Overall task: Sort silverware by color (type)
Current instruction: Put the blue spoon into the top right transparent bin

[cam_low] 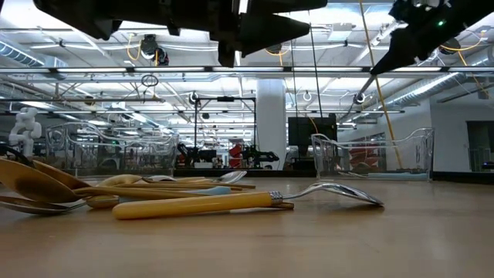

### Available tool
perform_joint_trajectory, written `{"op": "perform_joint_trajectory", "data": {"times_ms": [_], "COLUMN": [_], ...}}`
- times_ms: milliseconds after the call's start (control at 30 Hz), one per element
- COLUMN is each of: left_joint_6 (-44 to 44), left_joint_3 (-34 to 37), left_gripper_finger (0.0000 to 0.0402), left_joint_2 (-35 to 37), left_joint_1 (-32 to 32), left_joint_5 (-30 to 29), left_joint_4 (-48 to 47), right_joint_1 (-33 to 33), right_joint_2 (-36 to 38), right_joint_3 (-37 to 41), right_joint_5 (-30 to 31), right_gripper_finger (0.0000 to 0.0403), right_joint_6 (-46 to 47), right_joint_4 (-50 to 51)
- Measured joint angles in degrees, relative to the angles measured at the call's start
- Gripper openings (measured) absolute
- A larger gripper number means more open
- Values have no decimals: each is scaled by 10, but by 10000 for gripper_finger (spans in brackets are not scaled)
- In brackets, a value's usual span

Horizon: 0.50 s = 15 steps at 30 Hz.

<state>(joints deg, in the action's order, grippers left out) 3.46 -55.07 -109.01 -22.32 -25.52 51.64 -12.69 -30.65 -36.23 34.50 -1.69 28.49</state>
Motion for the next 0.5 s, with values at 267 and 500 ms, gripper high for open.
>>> {"op": "perform_joint_trajectory", "data": {"times_ms": [267, 500], "left_joint_6": [0, 0], "left_joint_3": [0, 0], "left_gripper_finger": [218, 218], "left_joint_2": [0, 1], "left_joint_1": [-20, -28], "left_joint_5": [0, 0], "left_joint_4": [-4, -8], "right_joint_1": [-122, -219], "right_joint_2": [-37, -74], "right_joint_3": [0, 0], "right_joint_5": [-122, -248], "right_gripper_finger": [55, 55], "right_joint_6": [-44, -66], "right_joint_4": [-33, -38]}}
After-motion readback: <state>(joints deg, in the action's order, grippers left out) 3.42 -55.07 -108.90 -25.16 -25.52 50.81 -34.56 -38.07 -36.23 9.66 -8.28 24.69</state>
